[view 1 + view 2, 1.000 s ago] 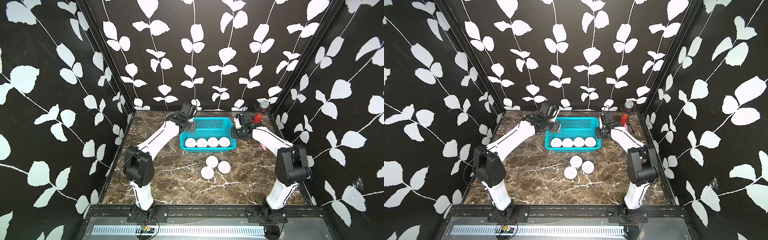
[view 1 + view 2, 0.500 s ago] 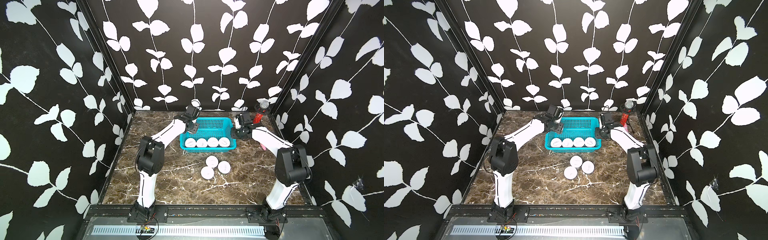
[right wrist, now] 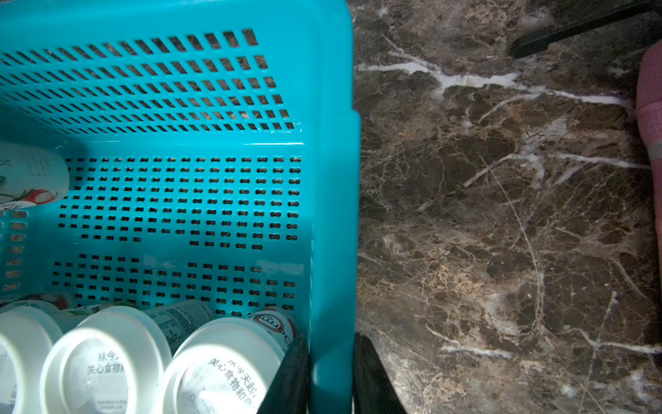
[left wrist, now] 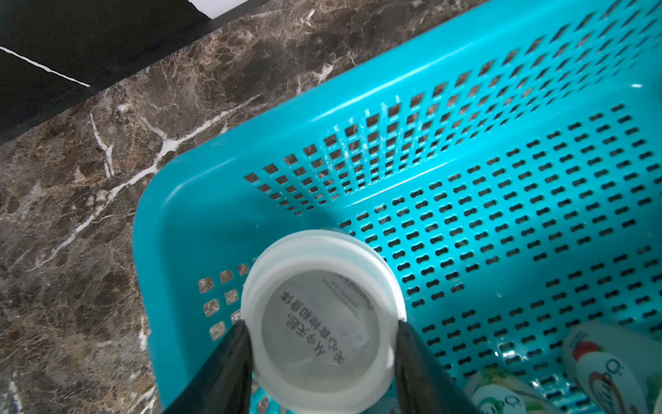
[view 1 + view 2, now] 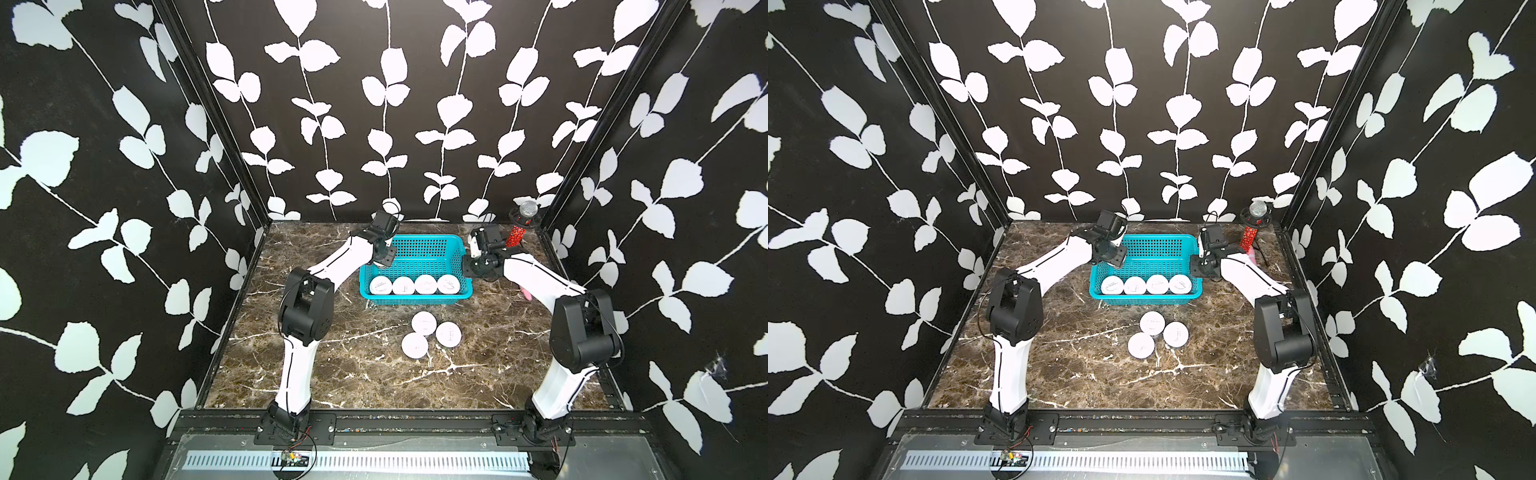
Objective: Put the yogurt in the basket
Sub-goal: Place the yogurt in the basket.
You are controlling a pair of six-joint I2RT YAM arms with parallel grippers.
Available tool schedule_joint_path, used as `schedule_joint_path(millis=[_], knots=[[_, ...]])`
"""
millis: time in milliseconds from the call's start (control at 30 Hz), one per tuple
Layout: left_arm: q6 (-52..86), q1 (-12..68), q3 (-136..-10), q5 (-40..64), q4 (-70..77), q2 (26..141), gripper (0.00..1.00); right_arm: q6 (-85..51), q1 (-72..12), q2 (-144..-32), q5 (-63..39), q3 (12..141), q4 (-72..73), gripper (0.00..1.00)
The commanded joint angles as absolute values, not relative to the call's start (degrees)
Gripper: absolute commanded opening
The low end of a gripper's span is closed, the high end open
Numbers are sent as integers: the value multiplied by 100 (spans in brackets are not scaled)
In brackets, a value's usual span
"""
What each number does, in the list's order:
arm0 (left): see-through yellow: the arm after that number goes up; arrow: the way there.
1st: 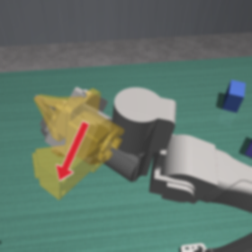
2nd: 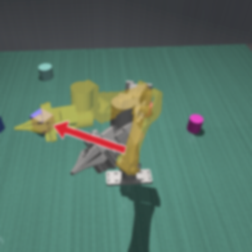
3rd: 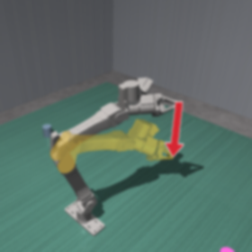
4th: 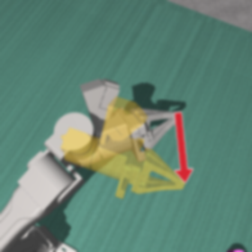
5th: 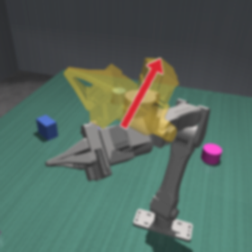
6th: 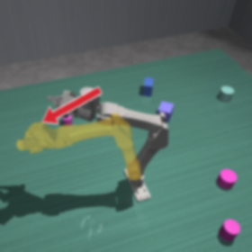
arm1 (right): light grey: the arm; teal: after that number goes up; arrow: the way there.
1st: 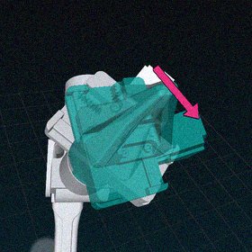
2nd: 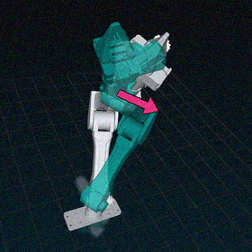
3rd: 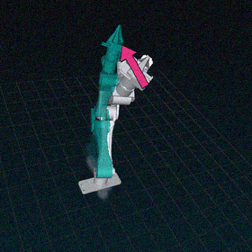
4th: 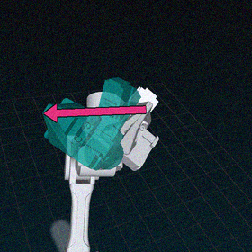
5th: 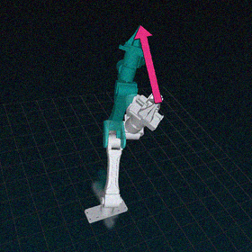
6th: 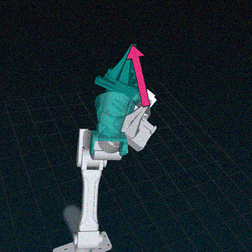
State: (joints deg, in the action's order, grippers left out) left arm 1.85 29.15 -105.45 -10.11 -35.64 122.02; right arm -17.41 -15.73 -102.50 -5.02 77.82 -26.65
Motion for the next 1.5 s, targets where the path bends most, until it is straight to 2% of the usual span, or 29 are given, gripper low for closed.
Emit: schedule_joint_path(millis=[0,533,967,1167,1467], knots=[[128,2880,-10785,-945,-3734,12271,55,-1686,-1651,-10248,-537,7708,-2900,24],[87,2848,-10906,-969,-3767,12567,58,-1649,-1652,-10274,-469,7733,-2935,26],[27,2836,-11237,-961,-3978,12629,79,-1630,-1649,-10233,-481,7743,-2961,30],[33,2839,-11476,-855,-4157,12591,83,-1636,-1652,-10214,-456,7760,-2962,32],[51,2838,-11389,-716,-4221,12114,85,-1630,-1645,-10156,-466,7882,-2996,44]])
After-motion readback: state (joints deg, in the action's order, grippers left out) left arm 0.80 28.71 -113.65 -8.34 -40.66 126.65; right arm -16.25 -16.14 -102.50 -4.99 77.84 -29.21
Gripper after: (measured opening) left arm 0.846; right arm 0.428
